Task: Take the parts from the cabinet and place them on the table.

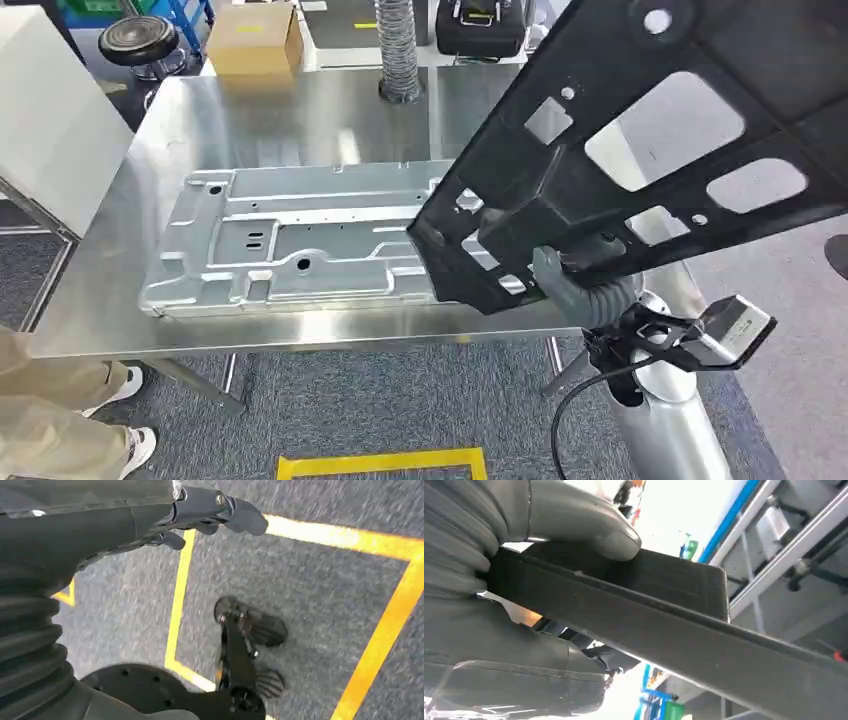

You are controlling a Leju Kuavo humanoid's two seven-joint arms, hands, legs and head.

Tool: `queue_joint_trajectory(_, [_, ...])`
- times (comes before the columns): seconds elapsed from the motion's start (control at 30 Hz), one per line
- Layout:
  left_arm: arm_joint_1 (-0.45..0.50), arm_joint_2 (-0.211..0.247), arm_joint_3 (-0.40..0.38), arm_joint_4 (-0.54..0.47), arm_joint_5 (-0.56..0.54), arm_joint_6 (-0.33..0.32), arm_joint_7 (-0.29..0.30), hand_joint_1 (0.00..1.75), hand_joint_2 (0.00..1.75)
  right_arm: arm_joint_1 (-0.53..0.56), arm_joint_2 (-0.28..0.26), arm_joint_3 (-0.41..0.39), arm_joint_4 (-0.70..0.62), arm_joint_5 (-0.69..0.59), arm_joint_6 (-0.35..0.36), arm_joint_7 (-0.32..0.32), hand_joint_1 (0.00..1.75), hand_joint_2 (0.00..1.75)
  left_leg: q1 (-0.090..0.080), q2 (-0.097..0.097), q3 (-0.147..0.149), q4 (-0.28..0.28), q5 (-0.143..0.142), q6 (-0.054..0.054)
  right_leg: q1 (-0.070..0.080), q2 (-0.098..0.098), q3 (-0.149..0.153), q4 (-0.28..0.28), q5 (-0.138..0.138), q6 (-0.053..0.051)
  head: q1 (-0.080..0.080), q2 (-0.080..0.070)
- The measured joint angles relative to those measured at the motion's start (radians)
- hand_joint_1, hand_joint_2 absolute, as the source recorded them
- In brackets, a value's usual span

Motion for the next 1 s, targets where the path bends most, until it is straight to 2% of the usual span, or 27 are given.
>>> queue_joint_trajectory(0.03, [-0.002,-0.002,0.003,0.000,0.002,0.000,-0.001,0.00,1.75,-0.005,0.000,0.000,-0.006,0.006,-0.002,-0.001,1.75,1.75,0.000,-0.001,-0.022,0.048,-0.015,-0.001,-0.001,0.000,0.008,-0.002,-0.004,-0.006,-0.005,0.000])
queue_joint_trajectory(0.07, [-0.002,-0.003,0.005,0.000,0.004,0.000,-0.001,0.00,1.75,-0.008,0.000,0.000,-0.013,0.015,-0.007,-0.003,1.75,1.75,0.001,-0.001,-0.062,0.118,-0.042,-0.003,0.000,-0.001,0.011,-0.002,-0.009,-0.010,-0.010,0.000])
queue_joint_trajectory(0.13, [0.000,-0.003,0.007,0.000,0.006,0.000,-0.001,0.00,1.75,-0.007,0.000,0.000,-0.027,0.028,-0.016,-0.007,1.75,1.75,0.004,-0.001,-0.155,0.266,-0.102,-0.010,0.002,0.000,0.020,-0.002,-0.020,-0.013,-0.007,0.000])
queue_joint_trajectory(0.17, [0.004,-0.003,0.009,0.000,0.006,0.003,0.002,0.00,1.75,-0.006,0.000,0.000,-0.035,0.041,-0.023,-0.012,1.75,1.75,0.004,-0.001,-0.189,0.310,-0.108,-0.013,0.003,0.001,0.028,-0.001,-0.026,-0.012,-0.009,0.000])
queue_joint_trajectory(0.2, [0.007,-0.003,0.011,0.000,0.006,0.006,0.004,0.00,1.75,-0.006,0.000,0.000,-0.048,0.058,-0.030,-0.016,1.75,1.75,0.004,0.000,-0.200,0.301,-0.084,-0.016,0.003,0.003,0.037,-0.001,-0.033,-0.012,-0.007,0.000])
queue_joint_trajectory(0.23, [0.009,-0.003,0.012,0.000,0.006,0.011,0.006,0.00,1.75,-0.007,-0.001,0.000,-0.062,0.070,-0.035,-0.015,1.75,1.75,0.004,0.000,-0.188,0.249,-0.040,-0.014,0.003,0.005,0.048,-0.001,-0.041,-0.010,-0.009,0.000])
queue_joint_trajectory(0.3, [0.010,-0.002,0.015,0.000,0.005,0.014,0.012,0.00,1.75,-0.017,-0.005,-0.002,-0.094,0.102,-0.044,-0.009,1.75,1.75,0.003,0.000,-0.129,0.071,0.087,0.000,0.004,0.005,0.076,-0.002,-0.060,-0.005,-0.008,0.000])
queue_joint_trajectory(0.33, [0.012,-0.001,0.018,0.000,0.004,0.015,0.014,0.00,1.75,-0.027,-0.008,-0.003,-0.104,0.111,-0.047,-0.001,1.75,1.75,0.001,-0.001,-0.116,0.021,0.114,0.008,0.004,0.005,0.082,-0.002,-0.067,-0.002,-0.008,0.000])
queue_joint_trajectory(0.37, [0.010,0.000,0.021,0.000,0.002,0.016,0.016,0.00,1.75,-0.039,-0.011,-0.005,-0.112,0.115,-0.048,0.007,1.75,1.75,-0.005,0.003,-0.117,0.008,0.066,0.007,0.007,0.008,0.082,0.001,-0.069,0.004,-0.008,0.000])
queue_joint_trajectory(0.4, [0.008,0.000,0.023,0.000,0.000,0.016,0.018,0.00,1.75,-0.051,-0.016,-0.008,-0.123,0.120,-0.051,0.014,1.75,1.75,-0.006,0.001,-0.111,0.007,0.085,0.015,0.007,0.009,0.077,0.001,-0.075,0.013,-0.011,0.000])
queue_joint_trajectory(0.47, [0.012,0.001,0.029,0.000,-0.002,0.016,0.019,0.00,1.75,-0.077,-0.026,-0.011,-0.143,0.137,-0.051,0.036,1.75,1.75,-0.005,0.001,-0.105,-0.002,0.082,0.027,0.008,0.009,0.085,0.010,-0.074,0.026,-0.007,0.000])
queue_joint_trajectory(0.5, [0.011,0.001,0.030,0.000,-0.002,0.015,0.019,0.00,1.75,-0.090,-0.032,-0.015,-0.153,0.146,-0.053,0.047,1.75,1.75,-0.001,-0.001,-0.091,-0.010,0.085,0.033,0.006,0.008,0.084,0.017,-0.082,0.030,-0.009,0.000])
queue_joint_trajectory(0.53, [0.010,0.001,0.030,0.000,-0.003,0.014,0.019,0.00,1.75,-0.103,-0.037,-0.018,-0.159,0.152,-0.055,0.051,1.75,1.75,-0.001,0.000,-0.083,-0.013,0.083,0.037,0.003,0.006,0.075,0.048,-0.093,0.033,-0.006,0.000])
queue_joint_trajectory(0.57, [0.010,0.002,0.031,0.000,-0.005,0.012,0.019,0.00,1.75,-0.115,-0.042,-0.022,-0.164,0.159,-0.057,0.058,1.75,1.75,-0.001,0.000,-0.079,-0.014,0.079,0.043,0.004,0.006,0.041,0.110,-0.120,0.040,-0.002,0.000])
queue_joint_trajectory(0.63, [0.006,0.002,0.032,0.000,-0.010,0.012,0.019,0.00,1.75,-0.121,-0.046,-0.030,-0.170,0.166,-0.061,0.060,1.75,1.75,-0.002,-0.001,-0.073,-0.013,0.069,0.046,0.000,0.006,-0.058,0.266,-0.185,0.044,-0.003,0.000])
queue_joint_trajectory(0.67, [0.007,0.002,0.033,0.000,-0.010,0.012,0.019,0.00,1.75,-0.121,-0.050,-0.031,-0.171,0.168,-0.063,0.063,1.75,1.75,-0.002,-0.001,-0.068,-0.012,0.063,0.046,-0.001,0.006,-0.098,0.317,-0.195,0.045,-0.002,0.000])
queue_joint_trajectory(0.7, [0.008,0.002,0.034,0.000,-0.011,0.012,0.019,0.00,1.75,-0.121,-0.052,-0.032,-0.172,0.170,-0.063,0.064,1.75,1.75,-0.002,-0.002,-0.060,-0.012,0.057,0.046,-0.002,0.006,-0.113,0.319,-0.179,0.047,-0.003,0.000])
queue_joint_trajectory(0.73, [0.010,0.002,0.034,0.000,-0.011,0.012,0.020,0.00,1.75,-0.121,-0.054,-0.032,-0.172,0.173,-0.064,0.065,1.75,1.75,-0.002,-0.003,-0.050,-0.012,0.051,0.044,-0.002,0.006,-0.106,0.278,-0.139,0.048,-0.003,0.000])
queue_joint_trajectory(0.8, [0.010,0.001,0.035,0.000,-0.012,0.011,0.019,0.00,1.75,-0.123,-0.057,-0.034,-0.178,0.201,-0.076,0.065,1.75,1.75,-0.003,-0.003,-0.025,-0.012,0.036,0.040,-0.001,0.006,-0.047,0.101,-0.012,0.041,-0.002,0.000])
queue_joint_trajectory(0.83, [0.009,0.000,0.035,0.000,-0.013,0.009,0.019,0.00,1.75,-0.125,-0.059,-0.036,-0.182,0.227,-0.086,0.069,1.75,1.75,-0.002,-0.003,-0.021,-0.013,0.029,0.036,0.002,0.005,-0.029,0.027,0.029,0.030,-0.002,0.000])
queue_joint_trajectory(0.87, [0.008,-0.002,0.036,0.000,-0.012,0.009,0.018,0.00,1.75,-0.126,-0.062,-0.041,-0.183,0.251,-0.097,0.076,1.75,1.75,-0.004,-0.005,-0.019,-0.011,0.027,0.032,0.011,0.002,-0.032,0.024,-0.009,0.025,-0.008,0.000])
queue_joint_trajectory(0.9, [0.005,-0.002,0.037,0.000,-0.011,0.009,0.015,0.00,1.75,-0.130,-0.066,-0.047,-0.184,0.274,-0.105,0.081,1.75,1.75,-0.004,-0.006,-0.025,-0.012,0.023,0.023,0.013,0.003,-0.030,0.017,0.000,0.018,-0.003,0.000])
queue_joint_trajectory(0.93, [0.005,-0.002,0.039,0.000,-0.009,0.009,0.015,0.00,1.75,-0.130,-0.073,-0.056,-0.187,0.292,-0.111,0.090,1.75,1.75,-0.004,-0.005,-0.016,-0.010,0.021,0.017,0.014,0.003,-0.030,0.012,0.011,0.012,-0.002,0.000])
queue_joint_trajectory(0.97, [0.007,-0.002,0.042,0.000,-0.005,0.009,0.016,0.00,1.75,-0.132,-0.081,-0.066,-0.186,0.315,-0.116,0.095,1.75,1.75,-0.007,-0.005,-0.014,-0.006,0.026,0.011,0.014,0.003,-0.025,0.010,0.006,0.006,-0.003,0.000])
queue_joint_trajectory(1.0, [0.006,0.001,0.046,0.000,-0.001,0.009,0.017,0.00,1.75,-0.133,-0.090,-0.075,-0.185,0.335,-0.122,0.100,1.75,1.75,-0.008,-0.005,-0.010,-0.005,0.019,0.006,0.005,0.003,-0.012,0.003,0.009,0.002,-0.003,0.000])
